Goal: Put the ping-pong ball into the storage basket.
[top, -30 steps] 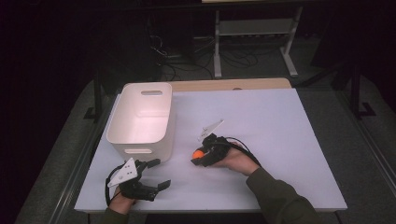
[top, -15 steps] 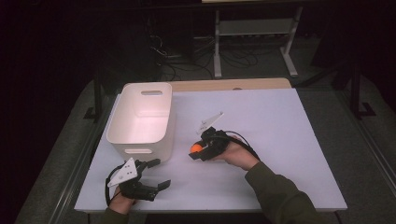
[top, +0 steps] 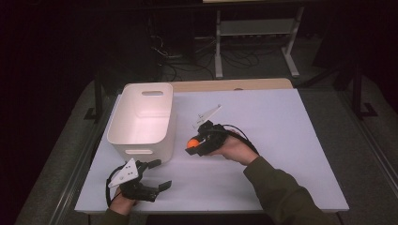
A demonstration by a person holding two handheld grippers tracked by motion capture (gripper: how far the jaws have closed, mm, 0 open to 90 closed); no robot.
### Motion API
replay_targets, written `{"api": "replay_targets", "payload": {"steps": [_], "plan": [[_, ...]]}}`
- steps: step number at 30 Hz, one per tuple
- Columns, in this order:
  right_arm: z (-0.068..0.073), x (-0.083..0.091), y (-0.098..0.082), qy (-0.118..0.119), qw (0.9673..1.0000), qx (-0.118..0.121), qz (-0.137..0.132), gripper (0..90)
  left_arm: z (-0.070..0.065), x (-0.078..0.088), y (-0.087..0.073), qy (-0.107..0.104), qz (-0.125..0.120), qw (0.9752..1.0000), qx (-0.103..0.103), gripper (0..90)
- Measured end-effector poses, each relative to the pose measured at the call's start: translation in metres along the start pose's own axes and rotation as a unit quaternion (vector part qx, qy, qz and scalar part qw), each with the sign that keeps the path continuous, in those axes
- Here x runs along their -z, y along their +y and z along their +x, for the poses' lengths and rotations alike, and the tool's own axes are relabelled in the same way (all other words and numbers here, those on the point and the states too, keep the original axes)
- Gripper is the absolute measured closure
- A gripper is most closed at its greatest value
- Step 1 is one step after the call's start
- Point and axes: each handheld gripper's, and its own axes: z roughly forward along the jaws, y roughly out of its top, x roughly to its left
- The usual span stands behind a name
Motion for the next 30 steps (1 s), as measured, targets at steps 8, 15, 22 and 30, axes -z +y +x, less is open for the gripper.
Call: {"api": "replay_targets", "payload": {"steps": [8, 15, 22, 30], "plan": [[0.002, 0.008, 0.016, 0.002, 1.0, 0.005, -0.008, 49.9, 0.0, 0.0, 0.0, 0.001, -0.001, 1.0, 0.0, 14.0], [0.0, 0.017, 0.029, 0.001, 0.9999, 0.008, -0.015, 49.9, 0.0, 0.0, 0.0, 0.0, -0.001, 1.0, -0.001, 14.0], [0.002, 0.026, 0.047, 0.002, 0.9996, 0.015, -0.022, 49.9, 0.0, 0.0, 0.0, 0.0, -0.003, 1.0, -0.001, 14.0], [0.004, 0.031, 0.069, 0.006, 0.9994, 0.022, -0.028, 49.9, 0.0, 0.0, 0.0, 0.0, -0.004, 1.0, 0.0, 14.0]]}}
